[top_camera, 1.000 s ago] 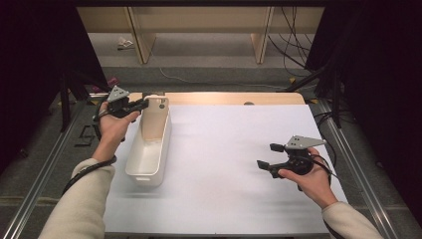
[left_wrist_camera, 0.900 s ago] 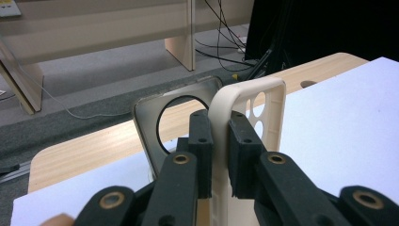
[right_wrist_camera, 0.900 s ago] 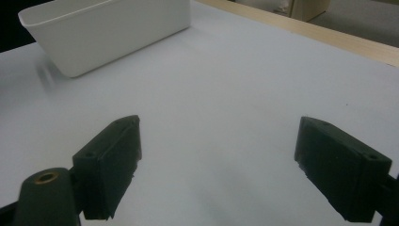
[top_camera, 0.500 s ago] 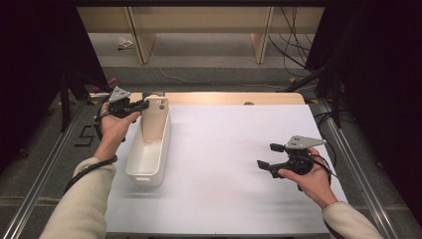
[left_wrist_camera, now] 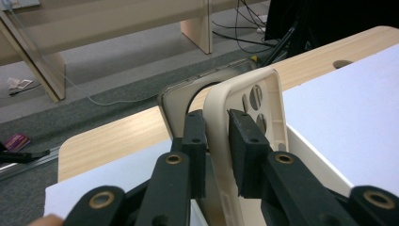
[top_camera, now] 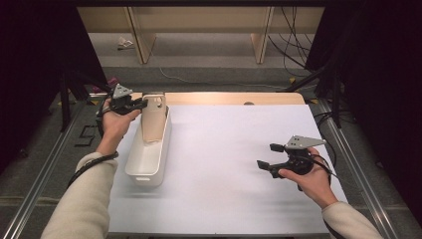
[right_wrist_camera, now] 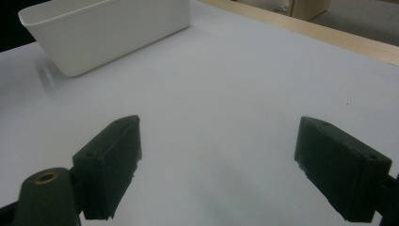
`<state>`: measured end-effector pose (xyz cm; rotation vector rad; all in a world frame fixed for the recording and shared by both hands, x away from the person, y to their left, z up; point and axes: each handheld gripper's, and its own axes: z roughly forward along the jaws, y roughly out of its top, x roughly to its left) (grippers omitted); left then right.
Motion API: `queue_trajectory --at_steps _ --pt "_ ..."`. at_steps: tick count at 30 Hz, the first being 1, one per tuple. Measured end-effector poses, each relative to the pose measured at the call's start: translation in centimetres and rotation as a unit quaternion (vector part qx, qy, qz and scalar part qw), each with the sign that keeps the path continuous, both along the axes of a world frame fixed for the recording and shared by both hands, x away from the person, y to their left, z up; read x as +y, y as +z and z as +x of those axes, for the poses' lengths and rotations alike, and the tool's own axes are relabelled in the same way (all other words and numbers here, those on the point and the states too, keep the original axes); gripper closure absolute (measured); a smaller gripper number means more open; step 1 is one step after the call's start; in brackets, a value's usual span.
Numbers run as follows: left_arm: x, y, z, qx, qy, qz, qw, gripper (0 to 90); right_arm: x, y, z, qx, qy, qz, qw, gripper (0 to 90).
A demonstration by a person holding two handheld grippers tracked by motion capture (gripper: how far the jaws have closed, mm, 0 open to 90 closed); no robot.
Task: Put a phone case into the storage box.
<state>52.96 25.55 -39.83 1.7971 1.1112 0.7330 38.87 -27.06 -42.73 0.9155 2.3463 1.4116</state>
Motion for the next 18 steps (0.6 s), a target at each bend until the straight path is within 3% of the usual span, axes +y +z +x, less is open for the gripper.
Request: queue_trajectory --at_steps 7,11,18 --pt "-0.20 0.00 0.48 0.005 0.011 0.024 0.9996 73.4 -0.03 -0.01 0.04 0.000 0.001 0.000 1.0000 16.1" --pt "-0.48 -0.03 0.72 0.011 0.027 0.054 0.9981 69.6 0.02 0.00 0.01 0.000 0.002 0.000 1.0000 16.1" --pt "-0.88 0.34 0.72 0.016 0.041 0.065 0.9969 56.9 -0.01 0.02 0.01 0.000 0.002 0.000 1.0000 16.1"
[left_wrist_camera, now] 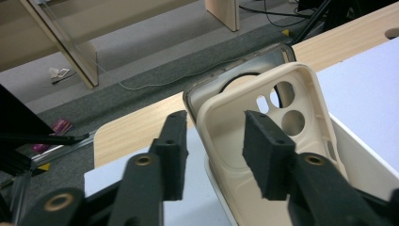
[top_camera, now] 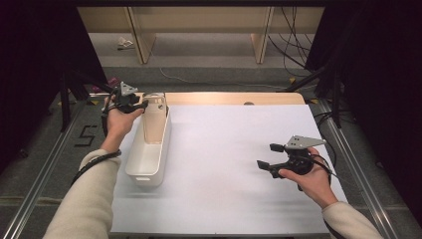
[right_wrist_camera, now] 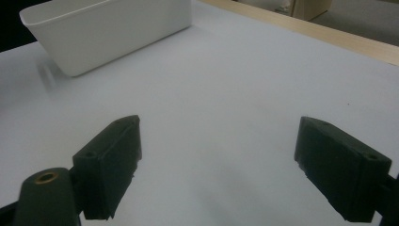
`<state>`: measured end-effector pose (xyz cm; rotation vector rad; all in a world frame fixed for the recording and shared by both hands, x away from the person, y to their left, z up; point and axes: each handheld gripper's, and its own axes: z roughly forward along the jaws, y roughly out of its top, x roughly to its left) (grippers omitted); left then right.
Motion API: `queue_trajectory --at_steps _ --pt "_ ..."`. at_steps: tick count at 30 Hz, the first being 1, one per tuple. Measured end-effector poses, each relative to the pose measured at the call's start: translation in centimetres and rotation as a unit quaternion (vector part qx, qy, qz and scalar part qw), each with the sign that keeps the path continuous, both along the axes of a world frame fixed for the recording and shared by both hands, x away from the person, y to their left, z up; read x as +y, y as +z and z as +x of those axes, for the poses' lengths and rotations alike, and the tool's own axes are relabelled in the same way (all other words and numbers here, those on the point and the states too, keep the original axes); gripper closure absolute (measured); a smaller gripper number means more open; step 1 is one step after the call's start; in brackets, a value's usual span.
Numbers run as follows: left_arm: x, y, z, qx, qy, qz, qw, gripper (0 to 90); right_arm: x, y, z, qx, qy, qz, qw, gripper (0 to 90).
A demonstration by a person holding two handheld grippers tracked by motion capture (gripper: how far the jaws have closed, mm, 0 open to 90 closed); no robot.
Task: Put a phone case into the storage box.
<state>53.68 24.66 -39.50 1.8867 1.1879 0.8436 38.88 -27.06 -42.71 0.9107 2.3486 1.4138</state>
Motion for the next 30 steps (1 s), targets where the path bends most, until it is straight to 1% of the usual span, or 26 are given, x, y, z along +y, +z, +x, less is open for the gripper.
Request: queue_trajectory --at_steps 2,8,13,16,19,22,26,30 --pt "-0.1 0.2 -0.1 0.000 0.005 -0.004 1.0000 52.4 0.0 0.0 0.0 0.000 0.001 -0.001 1.0000 16.1" --pt "-0.3 1.3 -0.9 -0.003 0.007 -0.015 0.9999 40.5 0.0 0.0 0.0 0.001 0.000 -0.001 1.0000 16.1" --pt "-0.6 1.8 -1.7 0.014 0.001 -0.025 0.9996 30.6 0.0 0.0 0.0 0.001 0.000 -0.002 1.0000 16.1" --pt "-0.9 2.0 -2.4 0.016 0.001 -0.039 0.9991 24.0 0.0 0.0 0.0 0.001 -0.001 -0.003 1.0000 16.1" --pt "-1.1 2.1 -3.1 0.016 -0.004 -0.040 0.9991 18.6 -0.1 0.0 0.0 0.000 -0.002 -0.004 1.0000 16.1" --pt "-1.3 2.3 -3.7 0.017 -0.012 -0.046 0.9987 15.3 -0.2 0.0 0.1 0.001 -0.003 -0.004 1.0000 16.1" --pt "-1.5 2.6 -4.6 0.012 -0.024 -0.053 0.9982 14.9 -0.2 0.0 0.1 0.002 -0.004 -0.004 1.0000 16.2" --pt "-1.7 2.9 -5.6 0.006 -0.034 -0.050 0.9981 11.8 -0.3 0.0 0.1 0.003 -0.004 -0.005 1.0000 16.2"
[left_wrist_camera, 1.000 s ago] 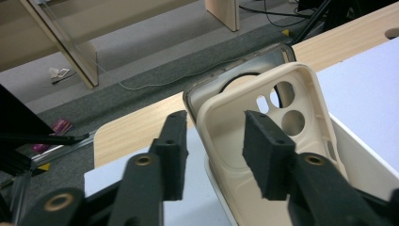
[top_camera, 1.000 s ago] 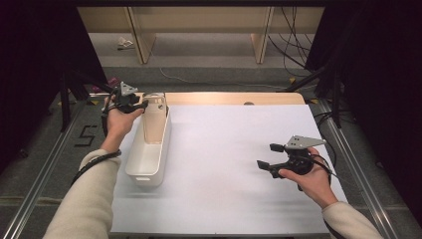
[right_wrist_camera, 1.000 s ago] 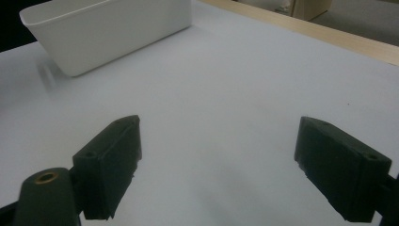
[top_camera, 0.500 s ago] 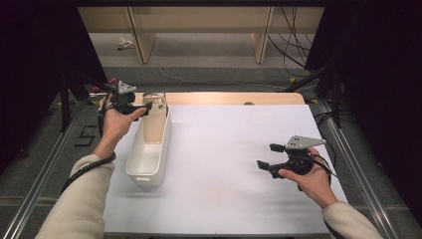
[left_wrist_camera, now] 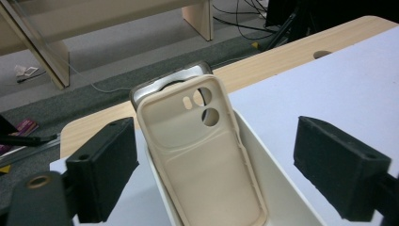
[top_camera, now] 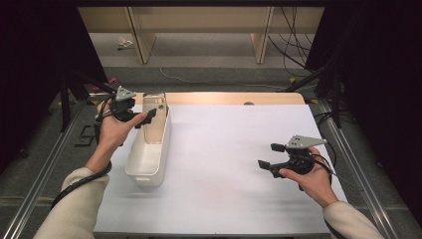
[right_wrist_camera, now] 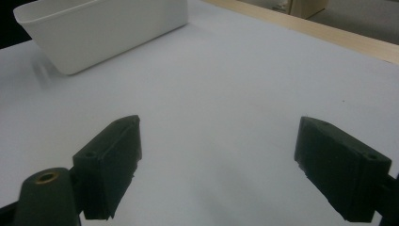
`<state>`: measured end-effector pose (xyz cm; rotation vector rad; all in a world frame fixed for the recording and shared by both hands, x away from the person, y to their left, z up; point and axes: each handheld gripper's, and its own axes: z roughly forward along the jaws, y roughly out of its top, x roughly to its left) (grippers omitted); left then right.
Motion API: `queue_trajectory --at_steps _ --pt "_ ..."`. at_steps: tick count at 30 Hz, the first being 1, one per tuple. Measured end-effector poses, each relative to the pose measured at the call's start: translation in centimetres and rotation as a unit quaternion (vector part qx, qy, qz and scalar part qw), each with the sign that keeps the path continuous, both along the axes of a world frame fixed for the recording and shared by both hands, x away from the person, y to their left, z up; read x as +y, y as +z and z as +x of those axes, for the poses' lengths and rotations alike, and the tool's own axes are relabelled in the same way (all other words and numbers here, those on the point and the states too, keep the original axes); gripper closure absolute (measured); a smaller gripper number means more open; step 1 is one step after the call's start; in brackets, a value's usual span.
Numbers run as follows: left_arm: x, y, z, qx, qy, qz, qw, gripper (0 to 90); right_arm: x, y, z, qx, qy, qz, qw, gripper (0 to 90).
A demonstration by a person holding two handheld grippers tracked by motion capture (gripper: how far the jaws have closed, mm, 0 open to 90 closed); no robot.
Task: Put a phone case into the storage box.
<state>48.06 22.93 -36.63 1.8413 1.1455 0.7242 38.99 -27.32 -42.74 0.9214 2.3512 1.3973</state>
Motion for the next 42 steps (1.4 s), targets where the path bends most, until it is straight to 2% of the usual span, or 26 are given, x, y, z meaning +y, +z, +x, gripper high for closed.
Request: queue_trajectory --at_steps 3,6,12,18,23,42 --pt "-0.1 0.1 -0.7 0.001 -0.007 -0.002 1.0000 10.2 0.0 0.0 0.0 -0.001 0.001 0.000 1.0000 16.1" --pt "-0.2 0.2 -1.6 0.009 -0.016 -0.013 0.9997 10.0 0.0 0.1 0.0 -0.002 0.000 0.000 1.0000 16.2" --pt "-0.4 -0.1 -3.5 -0.003 -0.033 -0.025 0.9991 8.7 0.0 0.1 0.0 -0.002 0.001 -0.001 1.0000 16.2" --pt "-0.6 -0.4 -5.1 -0.012 -0.042 -0.033 0.9985 3.7 0.0 0.1 0.0 -0.002 0.002 -0.001 1.0000 16.2" --pt "-1.0 -0.9 -6.3 -0.014 -0.053 -0.028 0.9981 0.0 0.0 0.1 -0.1 -0.002 0.002 -0.001 1.0000 16.2" --pt "-2.4 -2.9 -9.7 -0.022 -0.075 -0.025 0.9966 0.0 0.0 0.1 -0.2 -0.003 0.003 -0.003 1.0000 16.2"
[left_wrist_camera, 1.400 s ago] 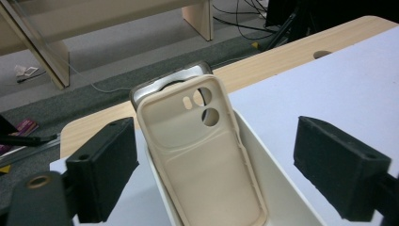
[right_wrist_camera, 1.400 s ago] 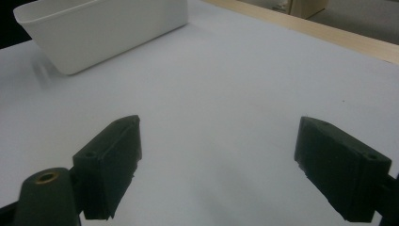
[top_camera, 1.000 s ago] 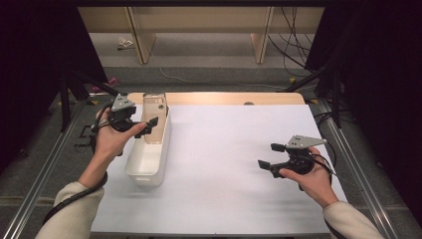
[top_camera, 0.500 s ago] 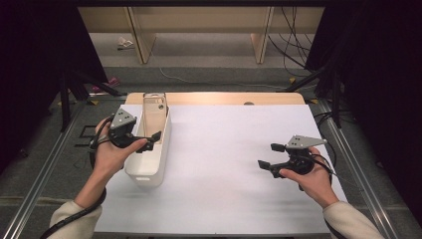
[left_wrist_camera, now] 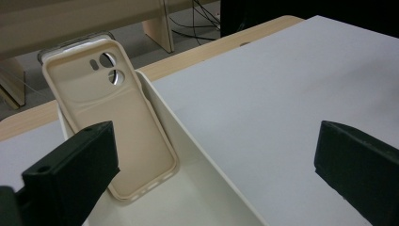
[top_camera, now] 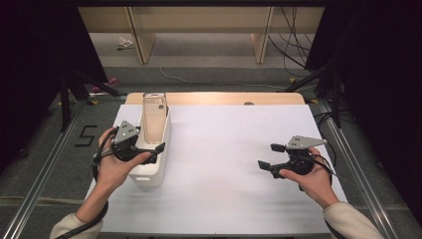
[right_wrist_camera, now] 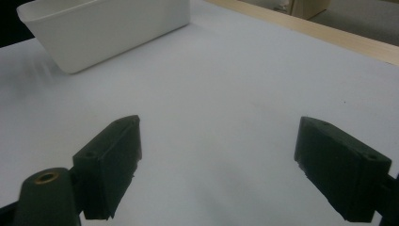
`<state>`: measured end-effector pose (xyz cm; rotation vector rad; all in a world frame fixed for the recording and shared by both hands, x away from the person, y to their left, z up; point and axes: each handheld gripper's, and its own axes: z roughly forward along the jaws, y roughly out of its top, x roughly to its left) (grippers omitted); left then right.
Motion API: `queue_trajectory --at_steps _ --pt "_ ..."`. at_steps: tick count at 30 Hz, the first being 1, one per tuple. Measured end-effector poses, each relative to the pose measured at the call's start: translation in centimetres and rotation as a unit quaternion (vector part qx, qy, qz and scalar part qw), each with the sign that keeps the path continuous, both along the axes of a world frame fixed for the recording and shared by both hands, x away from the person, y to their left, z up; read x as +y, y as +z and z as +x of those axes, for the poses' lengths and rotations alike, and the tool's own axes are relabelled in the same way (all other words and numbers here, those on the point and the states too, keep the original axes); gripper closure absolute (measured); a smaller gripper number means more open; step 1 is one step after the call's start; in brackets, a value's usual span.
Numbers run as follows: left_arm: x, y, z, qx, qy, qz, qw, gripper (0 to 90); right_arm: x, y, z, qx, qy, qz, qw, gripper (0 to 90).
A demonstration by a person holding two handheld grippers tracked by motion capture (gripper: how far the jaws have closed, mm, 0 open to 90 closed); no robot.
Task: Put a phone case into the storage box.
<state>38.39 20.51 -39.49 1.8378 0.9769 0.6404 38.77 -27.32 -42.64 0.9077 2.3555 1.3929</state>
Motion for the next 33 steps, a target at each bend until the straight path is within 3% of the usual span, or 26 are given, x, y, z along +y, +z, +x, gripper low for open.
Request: queue_trajectory --at_steps 16,33 --pt "-1.1 -1.2 -2.7 -0.005 -0.011 0.009 0.9999 0.0 -0.7 -0.1 -0.6 -0.001 -0.002 -0.002 1.0000 16.2" --pt "-1.4 -1.9 -3.7 -0.012 -0.013 0.019 0.9997 0.0 -0.7 -0.2 -1.3 0.000 0.003 -0.009 1.0000 16.1"
